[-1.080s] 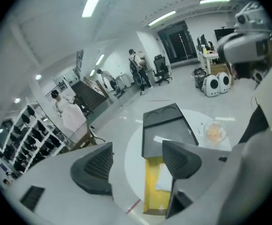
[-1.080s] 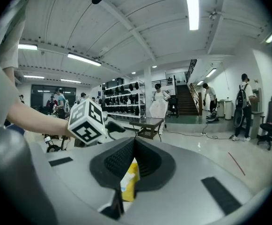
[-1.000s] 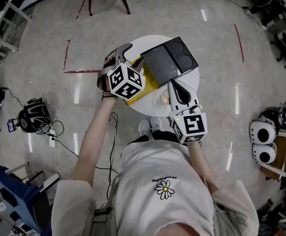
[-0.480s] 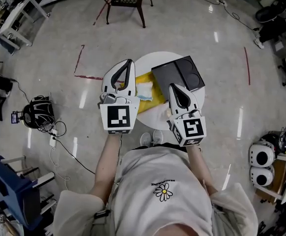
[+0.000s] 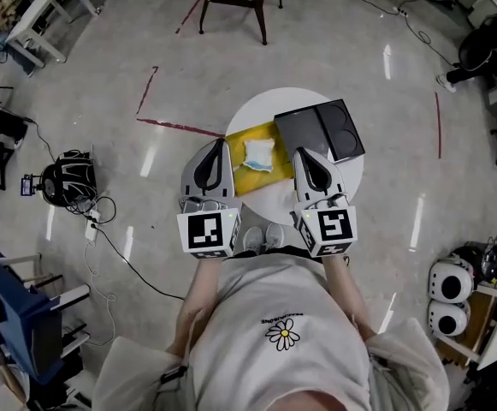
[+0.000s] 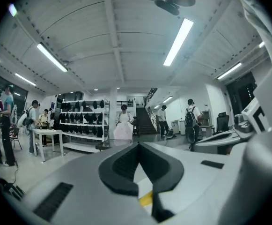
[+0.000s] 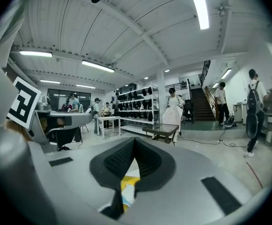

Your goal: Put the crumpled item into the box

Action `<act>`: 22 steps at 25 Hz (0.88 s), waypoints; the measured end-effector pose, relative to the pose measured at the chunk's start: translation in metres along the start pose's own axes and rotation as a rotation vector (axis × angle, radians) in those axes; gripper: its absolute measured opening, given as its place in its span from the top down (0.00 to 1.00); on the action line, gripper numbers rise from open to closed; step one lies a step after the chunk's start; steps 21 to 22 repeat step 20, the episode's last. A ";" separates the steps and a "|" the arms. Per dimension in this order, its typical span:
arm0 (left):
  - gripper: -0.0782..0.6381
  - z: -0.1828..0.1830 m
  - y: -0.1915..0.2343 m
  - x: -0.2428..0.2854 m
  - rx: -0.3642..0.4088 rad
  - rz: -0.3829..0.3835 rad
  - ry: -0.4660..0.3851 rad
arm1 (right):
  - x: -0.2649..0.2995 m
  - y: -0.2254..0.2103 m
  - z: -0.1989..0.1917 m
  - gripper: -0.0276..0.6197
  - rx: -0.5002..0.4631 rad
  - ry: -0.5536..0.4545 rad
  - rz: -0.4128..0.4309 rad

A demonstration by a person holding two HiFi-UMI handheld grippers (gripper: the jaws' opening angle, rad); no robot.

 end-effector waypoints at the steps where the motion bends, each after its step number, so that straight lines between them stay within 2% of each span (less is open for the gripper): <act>1: 0.89 0.000 0.001 0.000 0.002 0.002 0.003 | 0.000 0.002 -0.001 0.95 0.001 0.003 0.002; 22: 0.89 -0.009 0.015 -0.007 -0.011 0.044 0.035 | 0.002 0.008 -0.006 0.95 -0.005 0.024 0.018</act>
Point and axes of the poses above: the fingertips, and each gripper's own axes: x forward along the fingers, y to its left, z out of its top, the point moved 10 cm from there along -x, backward along the fingers, and after that the axes turned 9 degrees about -y, right-handed, at the moved point
